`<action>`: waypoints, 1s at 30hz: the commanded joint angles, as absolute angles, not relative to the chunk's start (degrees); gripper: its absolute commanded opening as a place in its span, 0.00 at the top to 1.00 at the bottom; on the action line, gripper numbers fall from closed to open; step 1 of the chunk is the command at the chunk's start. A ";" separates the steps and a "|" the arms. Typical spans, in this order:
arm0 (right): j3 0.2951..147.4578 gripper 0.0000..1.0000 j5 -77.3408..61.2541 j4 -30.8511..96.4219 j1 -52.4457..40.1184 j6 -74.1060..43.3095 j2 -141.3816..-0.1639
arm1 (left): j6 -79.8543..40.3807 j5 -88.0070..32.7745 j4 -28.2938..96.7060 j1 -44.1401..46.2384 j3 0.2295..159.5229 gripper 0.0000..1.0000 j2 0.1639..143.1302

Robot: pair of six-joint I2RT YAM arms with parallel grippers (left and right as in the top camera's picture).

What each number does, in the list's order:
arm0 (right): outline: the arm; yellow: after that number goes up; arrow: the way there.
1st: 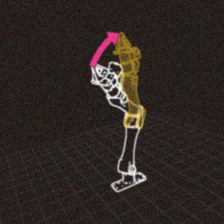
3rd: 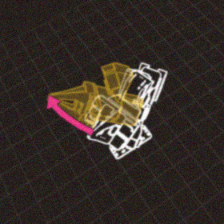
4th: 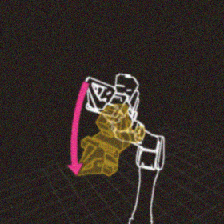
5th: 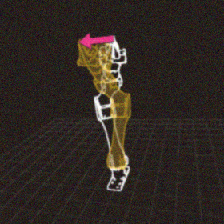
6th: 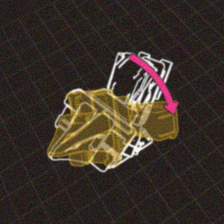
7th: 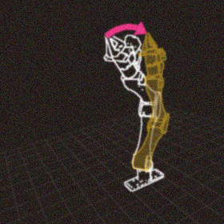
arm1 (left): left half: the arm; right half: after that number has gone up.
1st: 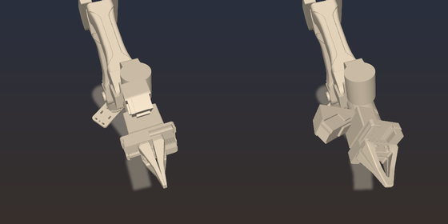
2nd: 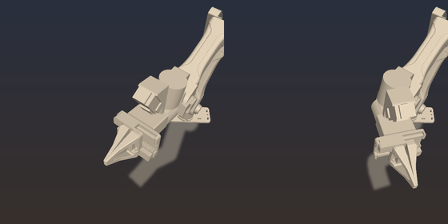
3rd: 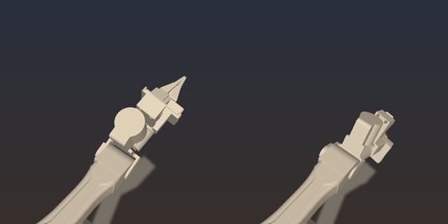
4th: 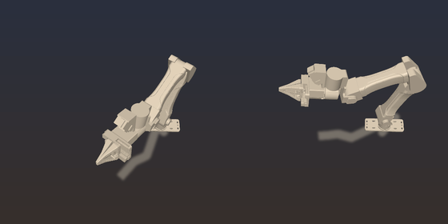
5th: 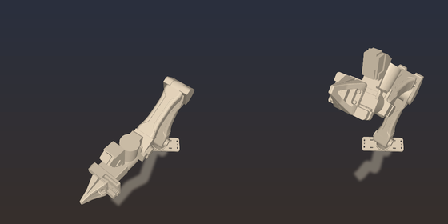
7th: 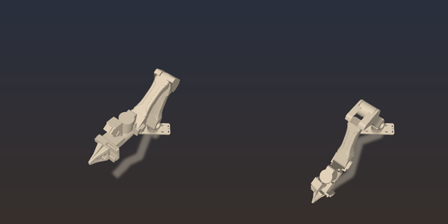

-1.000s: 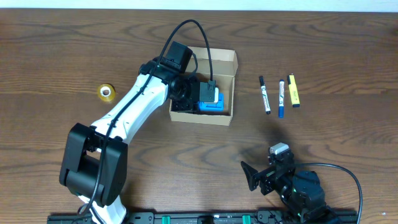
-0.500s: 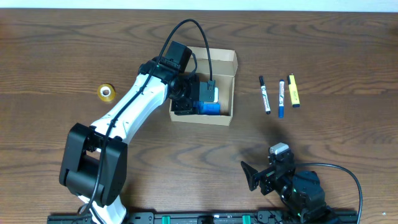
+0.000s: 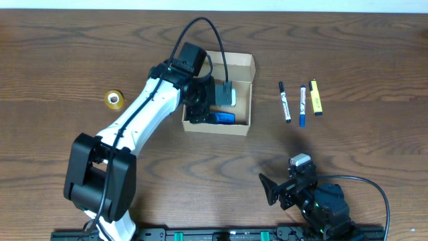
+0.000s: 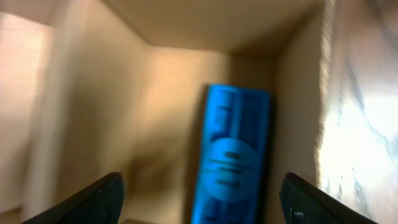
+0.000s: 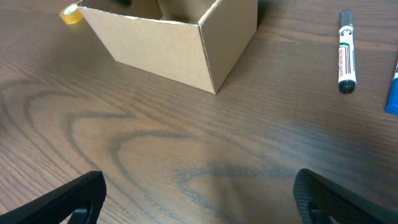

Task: Pack container
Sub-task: 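Move the left gripper to the red stapler and grasp it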

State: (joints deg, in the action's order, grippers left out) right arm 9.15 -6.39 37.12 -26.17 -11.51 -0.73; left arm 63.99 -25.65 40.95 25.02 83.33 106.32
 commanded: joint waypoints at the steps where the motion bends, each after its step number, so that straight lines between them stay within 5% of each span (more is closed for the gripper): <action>1: 8.97 0.01 -6.22 37.12 -26.65 -10.66 -0.34 | 52.47 -21.91 40.91 24.14 89.49 0.18 101.95; 11: 8.97 0.01 -6.22 37.12 -26.65 -10.66 -0.34 | 19.11 1.32 40.99 18.11 95.79 0.07 95.50; 17: 8.97 0.01 -6.22 37.12 -26.65 -10.66 -0.34 | -2.17 1.54 44.60 9.80 95.74 0.08 95.81; 30: 8.97 0.01 -6.22 37.12 -26.65 -10.66 -0.34 | -10.52 -3.03 45.98 5.67 95.72 0.05 104.12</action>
